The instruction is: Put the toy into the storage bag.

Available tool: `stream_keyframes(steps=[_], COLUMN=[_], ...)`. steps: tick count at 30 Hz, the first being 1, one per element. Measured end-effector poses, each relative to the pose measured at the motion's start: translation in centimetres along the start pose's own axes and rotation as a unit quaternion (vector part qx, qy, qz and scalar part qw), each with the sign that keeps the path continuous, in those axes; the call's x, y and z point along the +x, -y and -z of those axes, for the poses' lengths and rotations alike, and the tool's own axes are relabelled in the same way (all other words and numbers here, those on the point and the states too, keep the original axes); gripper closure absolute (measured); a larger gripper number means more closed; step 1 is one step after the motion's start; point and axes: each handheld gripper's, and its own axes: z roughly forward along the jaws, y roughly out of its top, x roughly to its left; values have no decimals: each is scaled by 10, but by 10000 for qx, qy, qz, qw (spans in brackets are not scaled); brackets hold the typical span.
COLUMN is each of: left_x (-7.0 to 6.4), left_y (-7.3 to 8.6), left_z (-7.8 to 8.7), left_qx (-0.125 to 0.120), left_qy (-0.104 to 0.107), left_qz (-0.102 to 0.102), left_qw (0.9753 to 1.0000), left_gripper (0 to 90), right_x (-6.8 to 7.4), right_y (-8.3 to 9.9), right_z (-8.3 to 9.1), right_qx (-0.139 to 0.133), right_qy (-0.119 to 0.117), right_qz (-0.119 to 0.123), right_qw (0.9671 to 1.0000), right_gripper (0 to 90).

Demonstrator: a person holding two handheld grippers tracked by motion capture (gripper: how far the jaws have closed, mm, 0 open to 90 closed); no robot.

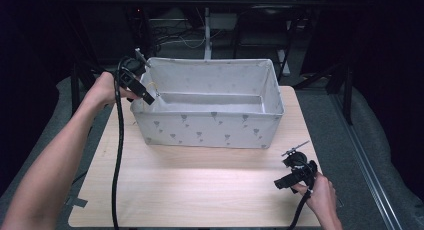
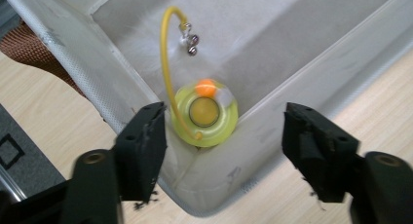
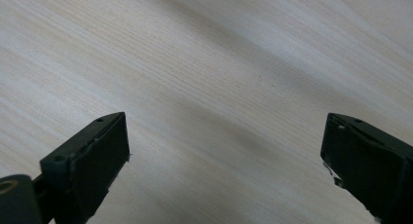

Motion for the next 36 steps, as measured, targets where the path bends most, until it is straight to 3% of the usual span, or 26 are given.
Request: stream_keyframes(steps=[8,13,20,26,36], left_x=[-12,-19,-36,-44,-57], left_y=[11,22,42,62,105], left_z=[23,37,50,48,31], left_qx=[-175,-336,-428,-410,-443], left_qy=[-136,-161,-258,-285,-318], left_qz=[-139,-176,-299,-343,-298], left_qw=[9997,9991,9983,9982,9981], left_gripper=[163,143,120,89,28], right_x=[0,2,2,2,2], right_y=[0,1,0,0,0], right_z=[0,0,2,2,2], right_qx=[-27,-122,-54,-89,-64], right_qy=[1,-6,37,25,46], right_qz=[0,-77,50,11,29], right_qw=[10000,9999,10000,10000,10000], right_gripper=[34,34,33,33,33])
